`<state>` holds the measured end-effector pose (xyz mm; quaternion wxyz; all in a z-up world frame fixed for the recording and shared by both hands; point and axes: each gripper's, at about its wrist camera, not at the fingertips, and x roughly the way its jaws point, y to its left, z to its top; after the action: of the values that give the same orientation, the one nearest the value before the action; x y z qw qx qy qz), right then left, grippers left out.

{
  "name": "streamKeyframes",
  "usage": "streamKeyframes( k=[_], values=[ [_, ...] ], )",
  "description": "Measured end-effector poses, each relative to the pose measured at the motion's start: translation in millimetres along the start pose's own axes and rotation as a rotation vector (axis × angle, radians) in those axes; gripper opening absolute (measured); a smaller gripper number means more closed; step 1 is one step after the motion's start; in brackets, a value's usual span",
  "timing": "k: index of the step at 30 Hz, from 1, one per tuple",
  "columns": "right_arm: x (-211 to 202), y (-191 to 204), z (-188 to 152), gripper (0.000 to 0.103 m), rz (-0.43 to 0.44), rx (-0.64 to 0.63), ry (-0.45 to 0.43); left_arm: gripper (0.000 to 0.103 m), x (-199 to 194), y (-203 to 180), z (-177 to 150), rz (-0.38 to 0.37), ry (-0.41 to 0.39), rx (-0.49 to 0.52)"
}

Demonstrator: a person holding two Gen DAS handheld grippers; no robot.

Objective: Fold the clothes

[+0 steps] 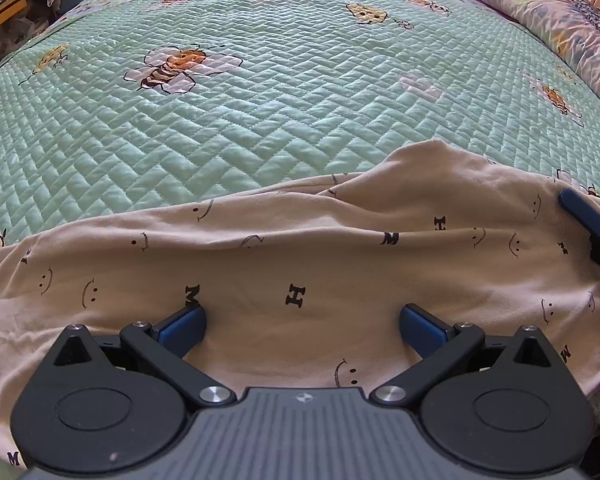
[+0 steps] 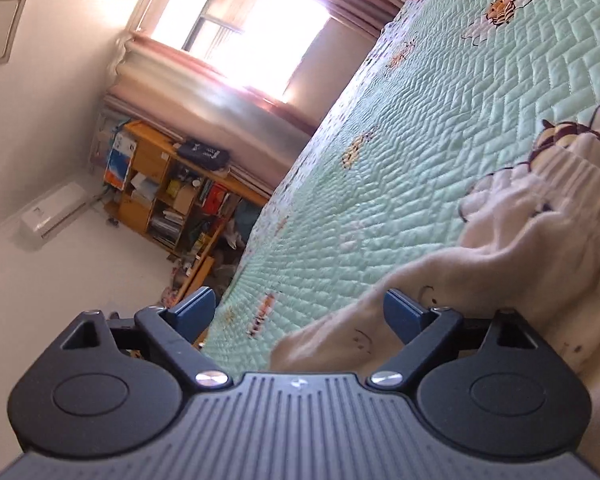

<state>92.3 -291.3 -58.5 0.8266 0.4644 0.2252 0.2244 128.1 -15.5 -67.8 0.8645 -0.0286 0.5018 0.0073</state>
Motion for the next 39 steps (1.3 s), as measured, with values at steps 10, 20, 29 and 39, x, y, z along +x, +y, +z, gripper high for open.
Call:
streamKeyframes(
  k=[10,20,29,39],
  values=[
    [14,-4,-7,0.096,-0.043,0.058,0.005,0.102,-11,30,7,-0.168,-0.014,-0.118],
    [60,37,44,0.097,0.306,0.095,-0.071,0.102,-35,60,60,-0.556,-0.128,-0.222],
    [102,-8,35,0.101,0.58,0.222,0.118,0.102,31,51,103,-0.789,0.124,-0.275],
    [100,-16,42,0.103,0.623,0.258,0.118,0.102,61,34,116,-0.775,0.195,-0.143]
  ],
)
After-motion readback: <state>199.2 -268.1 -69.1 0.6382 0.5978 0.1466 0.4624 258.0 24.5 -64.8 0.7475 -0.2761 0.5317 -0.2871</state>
